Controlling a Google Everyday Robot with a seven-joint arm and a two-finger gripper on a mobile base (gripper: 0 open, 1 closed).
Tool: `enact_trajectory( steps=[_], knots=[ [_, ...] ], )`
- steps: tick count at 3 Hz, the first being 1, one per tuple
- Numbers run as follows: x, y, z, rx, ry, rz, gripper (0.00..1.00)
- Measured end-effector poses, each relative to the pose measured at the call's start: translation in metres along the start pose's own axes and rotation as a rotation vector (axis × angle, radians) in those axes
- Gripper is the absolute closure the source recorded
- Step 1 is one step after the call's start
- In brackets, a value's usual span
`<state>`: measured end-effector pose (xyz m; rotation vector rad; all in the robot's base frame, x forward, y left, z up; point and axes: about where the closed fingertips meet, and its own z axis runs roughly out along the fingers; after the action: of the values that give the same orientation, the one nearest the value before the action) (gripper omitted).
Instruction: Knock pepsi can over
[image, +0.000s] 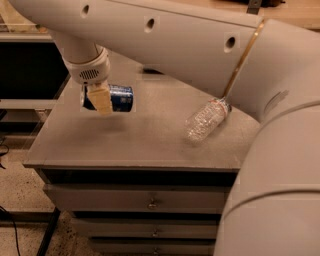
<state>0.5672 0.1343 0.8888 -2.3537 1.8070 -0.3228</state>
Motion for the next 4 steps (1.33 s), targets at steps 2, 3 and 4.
enact_trajectory(
  steps=[2, 3, 4],
  knots=[
    [0.034, -0.024, 0.016, 0.036, 0.177, 0.008, 0.82],
    [0.043, -0.024, 0.028, -0.014, 0.147, 0.008, 0.59],
    [0.046, -0.021, 0.037, -0.070, 0.075, 0.010, 0.35]
  ],
)
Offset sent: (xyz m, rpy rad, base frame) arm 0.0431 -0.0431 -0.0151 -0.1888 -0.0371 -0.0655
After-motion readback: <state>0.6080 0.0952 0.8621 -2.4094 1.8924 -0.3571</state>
